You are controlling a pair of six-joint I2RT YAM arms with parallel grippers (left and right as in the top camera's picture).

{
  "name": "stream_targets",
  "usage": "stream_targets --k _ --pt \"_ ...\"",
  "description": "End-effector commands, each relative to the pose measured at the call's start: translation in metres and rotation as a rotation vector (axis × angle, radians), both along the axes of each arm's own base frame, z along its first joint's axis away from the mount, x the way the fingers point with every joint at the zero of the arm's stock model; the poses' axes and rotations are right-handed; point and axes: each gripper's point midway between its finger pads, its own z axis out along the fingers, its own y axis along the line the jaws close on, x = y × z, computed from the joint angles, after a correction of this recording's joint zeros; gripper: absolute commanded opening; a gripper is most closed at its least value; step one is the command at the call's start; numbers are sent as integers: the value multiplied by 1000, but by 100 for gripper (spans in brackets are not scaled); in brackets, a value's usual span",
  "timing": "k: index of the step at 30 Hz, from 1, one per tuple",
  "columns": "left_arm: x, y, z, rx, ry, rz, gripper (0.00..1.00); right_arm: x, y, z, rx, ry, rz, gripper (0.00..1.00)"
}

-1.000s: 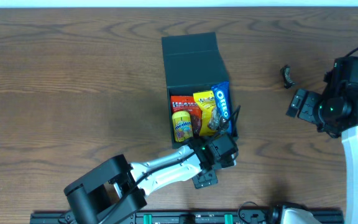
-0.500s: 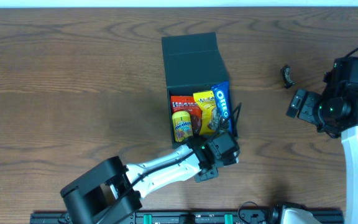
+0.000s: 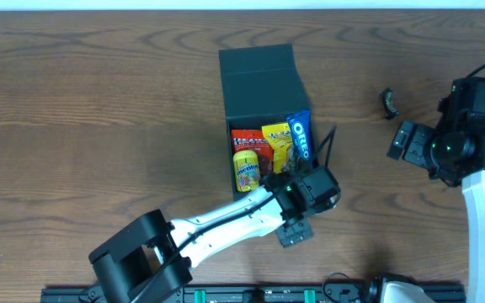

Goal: Pack container
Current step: 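Lift the mint tin with the left gripper toward the box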

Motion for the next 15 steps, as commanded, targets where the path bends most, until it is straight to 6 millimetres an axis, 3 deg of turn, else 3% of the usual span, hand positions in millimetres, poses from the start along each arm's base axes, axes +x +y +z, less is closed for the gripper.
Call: stream_targets --k 1,7,15 --pt "8 -1 4 -4 -24 35 95 -1 -1 -1 0 4 5 99" --pt "14 -6 4 -26 -41 44 95 0 -2 0 -2 -2 5 99" --pt "41 3 -11 -47 10 138 95 1 -2 0 -2 -6 5 99"
